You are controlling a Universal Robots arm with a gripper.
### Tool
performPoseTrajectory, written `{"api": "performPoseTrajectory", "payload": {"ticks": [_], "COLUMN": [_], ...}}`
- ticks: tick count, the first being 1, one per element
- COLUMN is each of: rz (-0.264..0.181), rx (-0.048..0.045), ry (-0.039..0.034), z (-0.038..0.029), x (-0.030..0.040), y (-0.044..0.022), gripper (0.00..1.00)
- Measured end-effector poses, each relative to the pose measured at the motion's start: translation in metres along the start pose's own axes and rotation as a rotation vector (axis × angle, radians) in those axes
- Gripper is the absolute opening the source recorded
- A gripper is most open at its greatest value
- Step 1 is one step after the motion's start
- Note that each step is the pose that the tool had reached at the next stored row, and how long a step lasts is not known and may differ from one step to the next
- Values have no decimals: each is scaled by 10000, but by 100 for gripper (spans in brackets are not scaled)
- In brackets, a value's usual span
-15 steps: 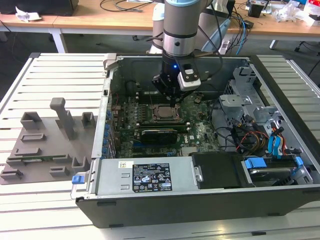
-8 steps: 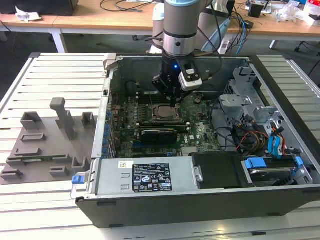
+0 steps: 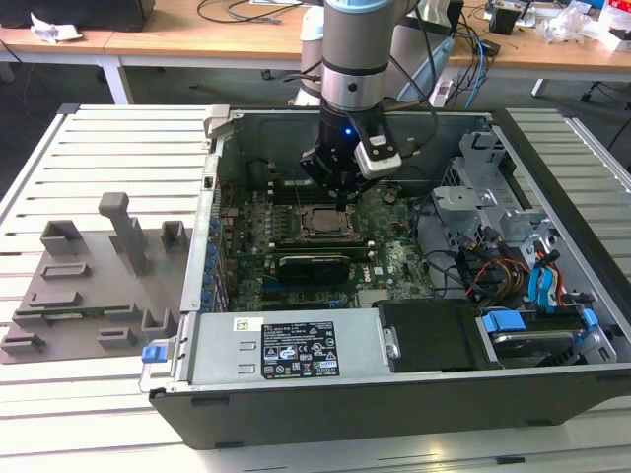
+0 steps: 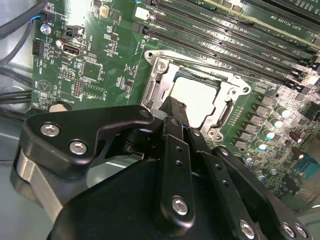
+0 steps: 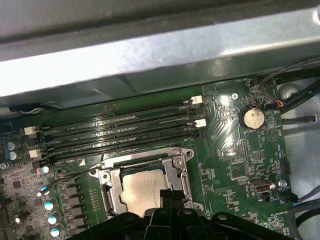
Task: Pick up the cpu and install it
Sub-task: 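Install the first cpu locking lever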
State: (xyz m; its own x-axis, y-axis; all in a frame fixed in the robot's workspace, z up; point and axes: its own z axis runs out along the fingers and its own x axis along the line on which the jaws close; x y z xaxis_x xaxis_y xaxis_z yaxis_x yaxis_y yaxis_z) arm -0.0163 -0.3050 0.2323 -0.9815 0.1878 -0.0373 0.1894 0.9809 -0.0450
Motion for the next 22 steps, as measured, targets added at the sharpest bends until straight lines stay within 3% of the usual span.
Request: {"api": "performPoseTrajectory", "payload": {"ticks": [4,8,9,11,15,22], "rz": [-19,-1031,-1493,-1828,-1864,-1864], "rx": [0,-38,-55,-67,-65,-67], "ry": [-1,-46,-67,-82,-84,-85], "z": [0,0,0,0,-1,-94], "x": [0,0,0,0,0,-3], "y": [0,0,0,0,-1,-4], "gripper": [11,11,11,11,11,11]}}
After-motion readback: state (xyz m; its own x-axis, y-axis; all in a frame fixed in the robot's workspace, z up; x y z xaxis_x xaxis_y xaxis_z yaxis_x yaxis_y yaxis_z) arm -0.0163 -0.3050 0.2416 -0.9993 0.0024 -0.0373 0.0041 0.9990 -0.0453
